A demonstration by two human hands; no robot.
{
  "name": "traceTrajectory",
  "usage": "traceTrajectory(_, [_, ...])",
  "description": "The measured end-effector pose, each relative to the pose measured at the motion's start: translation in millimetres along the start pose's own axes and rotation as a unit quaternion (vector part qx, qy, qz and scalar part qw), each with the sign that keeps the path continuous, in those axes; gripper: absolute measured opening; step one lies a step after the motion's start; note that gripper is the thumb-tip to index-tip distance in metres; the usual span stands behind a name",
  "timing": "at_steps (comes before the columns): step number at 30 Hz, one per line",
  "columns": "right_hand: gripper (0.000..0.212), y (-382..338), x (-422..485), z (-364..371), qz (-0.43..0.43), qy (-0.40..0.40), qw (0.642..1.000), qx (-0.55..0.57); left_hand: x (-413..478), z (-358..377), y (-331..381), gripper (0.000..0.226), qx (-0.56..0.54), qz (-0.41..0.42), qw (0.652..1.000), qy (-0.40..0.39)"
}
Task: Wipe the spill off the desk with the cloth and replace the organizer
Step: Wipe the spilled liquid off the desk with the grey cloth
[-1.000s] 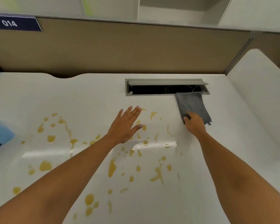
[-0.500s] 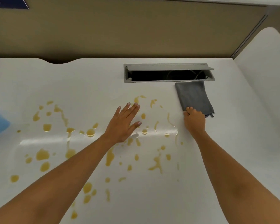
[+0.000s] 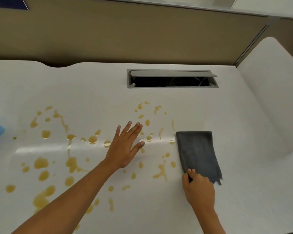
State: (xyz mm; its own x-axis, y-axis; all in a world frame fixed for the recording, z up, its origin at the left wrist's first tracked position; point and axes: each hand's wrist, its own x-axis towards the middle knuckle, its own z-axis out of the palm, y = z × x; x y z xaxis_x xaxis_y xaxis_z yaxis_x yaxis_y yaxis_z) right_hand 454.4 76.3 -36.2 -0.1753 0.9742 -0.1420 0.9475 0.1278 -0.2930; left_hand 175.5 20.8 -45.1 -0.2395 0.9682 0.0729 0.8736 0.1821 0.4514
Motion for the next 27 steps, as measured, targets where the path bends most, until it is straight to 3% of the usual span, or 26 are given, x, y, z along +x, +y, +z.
traceTrajectory(3, [0.052, 2.3, 19.0, -23.4, -0.006, -0.006, 0.999, 0.047, -0.9, -0.9, 3.9, 0.061, -0.008, 0.005, 1.000, 0.001])
traceTrajectory(6, [0.044, -2.5, 50.1, -33.7, -0.055, 0.045, 0.992, 0.105, 2.3, -3.0, 8.3, 0.062, -0.012, 0.007, 1.000, 0.005])
traceTrajectory(8, [0.050, -5.9, 71.6, -25.5, -0.084, 0.025, 0.987, 0.133, 5.0, -4.0, 11.4, 0.063, -0.014, 0.008, 1.000, 0.005])
traceTrajectory(12, [0.074, -2.9, 93.2, 12.7, -0.128, -0.028, 0.991, 0.007, 11.0, -2.8, 13.9, 0.064, -0.023, 0.010, 1.000, 0.008])
traceTrajectory(15, [0.074, 3.6, 95.4, 31.2, -0.118, -0.008, 0.992, -0.049, 15.8, 0.0, 10.9, 0.065, -0.015, 0.005, 1.000, 0.008])
traceTrajectory(23, [0.060, 0.6, 121.2, 34.6, -0.128, -0.006, 0.991, -0.044, 20.1, 9.6, -12.5, 0.070, 0.007, -0.117, 0.993, -0.005])
traceTrajectory(27, [0.057, -21.4, 165.6, 30.8, -0.128, -0.004, 0.990, -0.050, 9.7, 6.2, -27.0, 0.070, -0.002, -0.135, 0.991, 0.012])
